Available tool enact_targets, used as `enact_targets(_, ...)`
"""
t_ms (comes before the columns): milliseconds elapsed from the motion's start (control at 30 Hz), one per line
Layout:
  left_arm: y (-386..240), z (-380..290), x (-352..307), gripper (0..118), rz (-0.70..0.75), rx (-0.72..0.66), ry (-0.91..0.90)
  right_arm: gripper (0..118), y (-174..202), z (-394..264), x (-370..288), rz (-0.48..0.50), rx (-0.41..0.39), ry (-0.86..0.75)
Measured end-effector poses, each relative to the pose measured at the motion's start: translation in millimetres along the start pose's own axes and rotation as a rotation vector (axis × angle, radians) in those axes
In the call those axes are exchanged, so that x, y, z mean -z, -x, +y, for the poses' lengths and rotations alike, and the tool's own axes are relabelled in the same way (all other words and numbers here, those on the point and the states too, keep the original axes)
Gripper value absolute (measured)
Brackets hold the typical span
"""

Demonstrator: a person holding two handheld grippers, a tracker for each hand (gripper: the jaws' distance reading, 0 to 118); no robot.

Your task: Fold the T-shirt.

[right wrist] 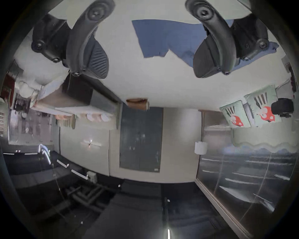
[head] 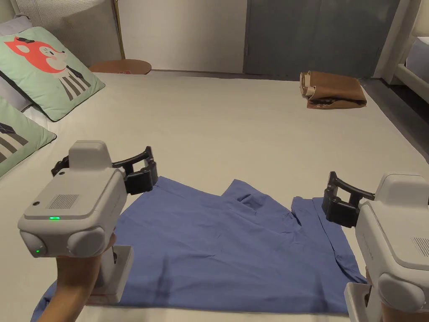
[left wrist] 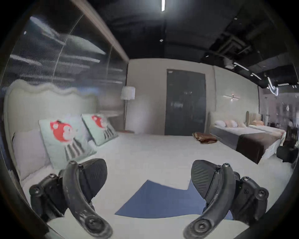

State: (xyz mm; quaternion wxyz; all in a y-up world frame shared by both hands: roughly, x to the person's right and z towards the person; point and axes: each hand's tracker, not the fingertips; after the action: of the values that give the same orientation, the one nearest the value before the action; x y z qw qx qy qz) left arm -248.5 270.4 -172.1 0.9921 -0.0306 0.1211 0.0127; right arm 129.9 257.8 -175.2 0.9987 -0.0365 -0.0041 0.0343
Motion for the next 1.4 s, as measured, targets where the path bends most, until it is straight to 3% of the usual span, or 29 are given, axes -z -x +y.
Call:
enact_targets(33,-5.1,0.2,-2.6,96,-0.019,0.017,-0.015,101,1.0,2.1,-2.2,-0.002,-0.013,-0.018)
enact_targets(100,-13.8,-2.1,-8.5,65,-0.035,0.030,-0.054,81,1.9,3.4,-5.1,-0.017,-0.029,-0.029)
enact_targets(133,-13.8,-3.3,-7.4,43,-0.036,0.039,-0.050,67,2.4,4.5,-6.8,-0.019,-0.032,-0.040)
enact_targets(167,-16.7,-4.0,-7.7,9,-0.041,0.047,-0.051,41,3.0,5.5,-8.2,-0.020,-0.034,-0.047)
enact_targets(200,-18.6,-4.7,-7.7,0,-0.045,0.051,-0.050,18,3.7,5.7,-8.9,-0.022,-0.041,-0.057)
enact_targets(233,-20.3,-6.0,-9.0,0,-0.050,0.049,-0.049,1,7.5,10.8,-11.8,-0.014,-0.049,-0.065)
enact_targets(567,-11.0,-12.9,27.5,0,-0.091,0.044,0.057,0,8.4,19.1,-9.6,-0.004,-0.037,-0.078)
enact_targets(833,-9.6,-23.6,147.8,0,-0.233,0.117,0.515,0,8.2,16.8,21.0,-0.020,-0.037,-0.057)
enact_targets(1033,-11.1,-59.2,244.1,1,-0.244,0.120,0.732,0,4.1,4.1,59.0,-0.037,-0.048,-0.014)
enact_targets(1100,-11.0,-73.5,272.6,29,-0.243,0.108,0.788,0,2.5,-0.4,71.3,-0.048,-0.056,0.000)
enact_targets(1167,-11.3,-88.3,298.9,74,-0.234,0.090,0.826,0,0.1,-5.7,82.8,-0.061,-0.059,0.019)
enact_targets(1233,-13.7,-103.6,317.7,97,-0.237,0.082,0.887,0,-2.5,-11.9,92.7,-0.074,-0.058,0.037)
enact_targets(1400,-19.6,-140.0,349.4,96,-0.172,0.035,0.971,0,-9.7,-27.2,107.6,-0.095,-0.071,0.083)
